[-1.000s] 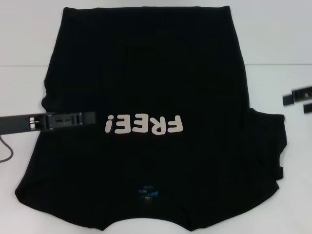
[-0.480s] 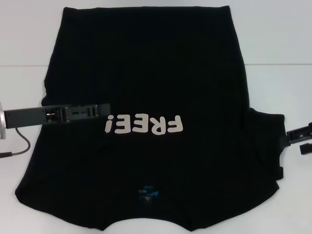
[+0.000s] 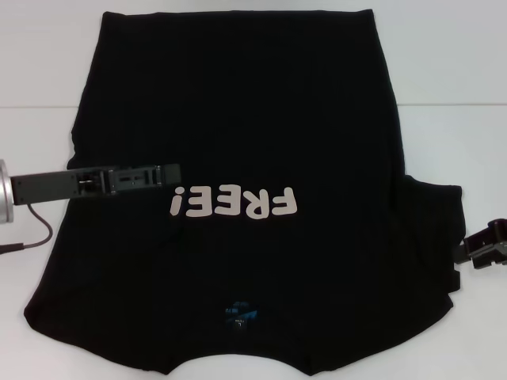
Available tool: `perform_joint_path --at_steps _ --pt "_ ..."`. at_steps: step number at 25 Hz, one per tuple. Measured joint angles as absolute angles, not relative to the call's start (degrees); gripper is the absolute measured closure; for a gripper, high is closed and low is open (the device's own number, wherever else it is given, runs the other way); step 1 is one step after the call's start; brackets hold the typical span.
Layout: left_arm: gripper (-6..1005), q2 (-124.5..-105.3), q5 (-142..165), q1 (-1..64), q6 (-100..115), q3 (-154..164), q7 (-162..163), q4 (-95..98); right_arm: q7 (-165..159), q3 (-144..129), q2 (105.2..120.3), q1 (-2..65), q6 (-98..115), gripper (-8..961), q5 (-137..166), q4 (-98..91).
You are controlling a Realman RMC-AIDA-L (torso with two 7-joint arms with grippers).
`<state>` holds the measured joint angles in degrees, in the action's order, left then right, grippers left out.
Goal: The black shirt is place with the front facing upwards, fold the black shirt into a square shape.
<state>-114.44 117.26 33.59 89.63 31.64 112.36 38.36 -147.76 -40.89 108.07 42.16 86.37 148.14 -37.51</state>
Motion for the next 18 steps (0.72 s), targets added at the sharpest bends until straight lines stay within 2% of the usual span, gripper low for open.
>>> perform_joint_path --at_steps 3,7,18 --pt "143 -114.53 117.25 33.68 89.34 31.64 112.35 38.37 -148.18 -41.02 108.16 42.18 85.12 497 148.16 -37.22" --pt "143 -114.53 117.24 33.73 88.82 31.68 112.33 38.40 -149.20 -42.18 108.32 42.32 83.04 558 148.24 -35.95" --pt "145 -114.69 117.24 33.75 88.26 31.64 112.32 38.41 -150.82 -44.43 109.53 43.06 78.76 571 148.28 -34.70"
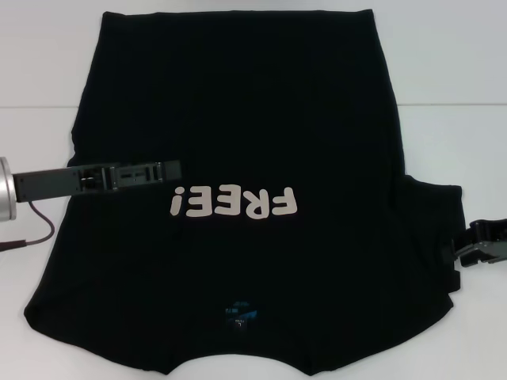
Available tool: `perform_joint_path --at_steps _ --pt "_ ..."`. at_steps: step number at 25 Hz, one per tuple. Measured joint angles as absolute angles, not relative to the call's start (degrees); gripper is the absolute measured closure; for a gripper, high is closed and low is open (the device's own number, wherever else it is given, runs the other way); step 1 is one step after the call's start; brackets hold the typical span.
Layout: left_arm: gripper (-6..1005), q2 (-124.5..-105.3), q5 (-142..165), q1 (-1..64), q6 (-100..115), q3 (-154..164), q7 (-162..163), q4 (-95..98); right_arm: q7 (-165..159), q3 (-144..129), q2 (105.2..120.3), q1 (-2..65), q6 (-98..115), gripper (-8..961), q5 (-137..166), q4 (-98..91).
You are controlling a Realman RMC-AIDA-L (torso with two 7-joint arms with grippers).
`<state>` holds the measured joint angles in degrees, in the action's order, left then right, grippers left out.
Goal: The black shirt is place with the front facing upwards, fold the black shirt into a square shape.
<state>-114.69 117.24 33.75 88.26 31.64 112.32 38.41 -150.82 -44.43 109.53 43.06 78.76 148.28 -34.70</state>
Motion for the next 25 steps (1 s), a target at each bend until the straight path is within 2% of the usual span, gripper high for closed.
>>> perform_joint_path --at_steps 9,15,19,25 --pt "146 -114.78 117.24 33.75 88.12 31.64 112.32 38.44 -152.77 -48.81 110.41 44.39 74.95 581 148.27 -33.23" --pt "147 -114.79 117.24 33.75 88.09 31.64 112.32 38.56 -152.86 -49.07 110.67 44.74 75.03 806 148.27 -33.78" --pt "147 -114.79 117.22 33.75 88.04 31.64 112.32 38.65 -153.01 -49.07 110.15 44.54 75.57 856 148.27 -33.86" --pt "148 -114.79 115.53 33.59 88.11 31.64 112.32 38.68 -152.56 -45.78 107.24 43.47 75.52 932 148.15 -34.16"
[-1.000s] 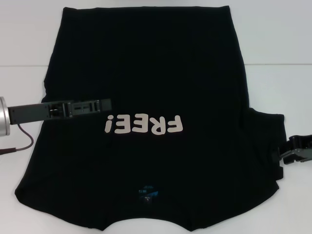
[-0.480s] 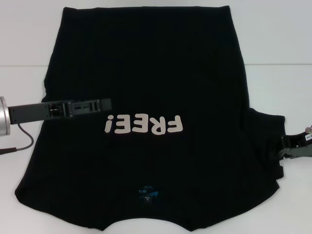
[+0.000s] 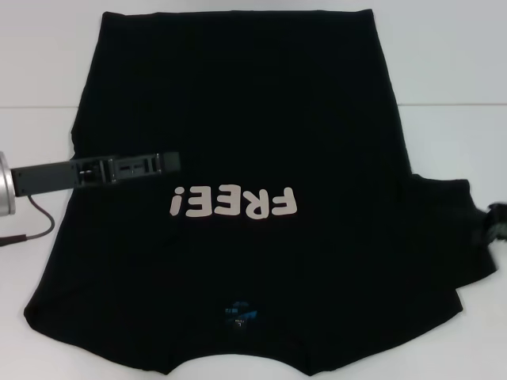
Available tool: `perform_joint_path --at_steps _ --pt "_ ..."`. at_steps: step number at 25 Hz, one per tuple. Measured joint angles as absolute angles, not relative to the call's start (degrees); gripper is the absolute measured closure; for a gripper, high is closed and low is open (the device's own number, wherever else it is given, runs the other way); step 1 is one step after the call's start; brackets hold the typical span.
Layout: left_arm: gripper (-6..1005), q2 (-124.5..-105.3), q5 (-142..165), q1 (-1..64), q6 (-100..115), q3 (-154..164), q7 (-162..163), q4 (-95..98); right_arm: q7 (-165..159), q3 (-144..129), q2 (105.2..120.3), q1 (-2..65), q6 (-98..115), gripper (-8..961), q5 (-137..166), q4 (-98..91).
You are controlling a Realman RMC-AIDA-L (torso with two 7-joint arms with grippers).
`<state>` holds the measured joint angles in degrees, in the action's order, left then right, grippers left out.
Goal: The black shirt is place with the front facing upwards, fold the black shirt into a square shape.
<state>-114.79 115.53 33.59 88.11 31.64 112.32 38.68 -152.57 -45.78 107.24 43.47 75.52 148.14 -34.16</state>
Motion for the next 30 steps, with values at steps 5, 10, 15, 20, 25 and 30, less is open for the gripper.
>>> perform_joint_path --at_steps 5,10,15,20,25,30 --pt "148 -114.70 113.04 33.28 88.52 31.58 112.74 38.63 -150.97 -42.97 106.23 43.28 74.67 932 148.15 -35.35" --pt "149 -114.30 110.72 32.85 89.29 31.49 114.37 38.60 -151.40 -42.09 104.94 43.88 74.09 931 148.20 -35.71" --pt "150 -114.26 109.62 32.44 89.79 31.46 114.53 38.67 -152.96 -41.50 103.71 44.33 74.05 931 148.21 -35.94" --pt "150 -114.26 109.35 32.32 90.18 30.69 114.51 38.40 -153.01 -41.51 103.76 44.81 75.86 930 147.86 -36.30" --pt "151 -114.26 108.49 32.39 90.40 30.21 114.49 38.43 -152.51 -42.37 105.36 47.12 79.77 930 147.85 -36.33" --pt "152 -114.27 108.02 32.49 90.57 30.17 114.48 38.41 -152.34 -46.70 107.17 50.50 80.49 930 148.16 -36.40"
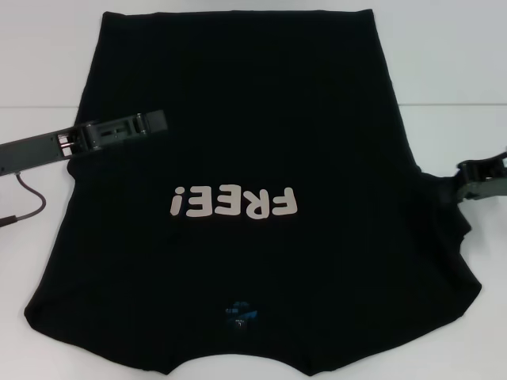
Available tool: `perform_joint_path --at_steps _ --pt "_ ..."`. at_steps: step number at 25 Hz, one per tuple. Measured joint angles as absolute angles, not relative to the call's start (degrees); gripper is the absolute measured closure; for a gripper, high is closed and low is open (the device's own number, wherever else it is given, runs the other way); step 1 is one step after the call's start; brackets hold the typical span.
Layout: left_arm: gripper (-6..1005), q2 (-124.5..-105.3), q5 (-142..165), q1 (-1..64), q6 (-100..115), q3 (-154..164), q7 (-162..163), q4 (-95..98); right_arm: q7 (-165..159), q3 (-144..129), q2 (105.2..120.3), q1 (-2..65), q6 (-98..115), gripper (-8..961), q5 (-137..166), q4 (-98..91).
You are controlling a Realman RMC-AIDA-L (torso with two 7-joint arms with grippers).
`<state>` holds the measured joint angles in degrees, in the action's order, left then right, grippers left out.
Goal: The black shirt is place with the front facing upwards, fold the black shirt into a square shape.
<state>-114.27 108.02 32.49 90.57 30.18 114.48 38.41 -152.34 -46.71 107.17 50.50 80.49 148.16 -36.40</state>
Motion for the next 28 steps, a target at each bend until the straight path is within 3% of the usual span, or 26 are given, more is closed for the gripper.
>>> perform_joint_path --at_steps 8,19,28 --pt "153 -114.36 107.70 32.26 90.75 29.61 114.51 38.31 -152.65 -50.45 108.15 55.22 79.09 929 148.19 -36.48" --pt "154 -114.52 107.59 31.79 90.94 27.36 114.47 38.32 -152.07 -56.90 111.54 58.32 77.44 928 148.18 -36.13" --pt "155 -114.41 107.51 31.64 91.04 25.73 114.43 38.32 -147.99 -56.73 111.64 57.72 79.13 738 147.27 -36.24"
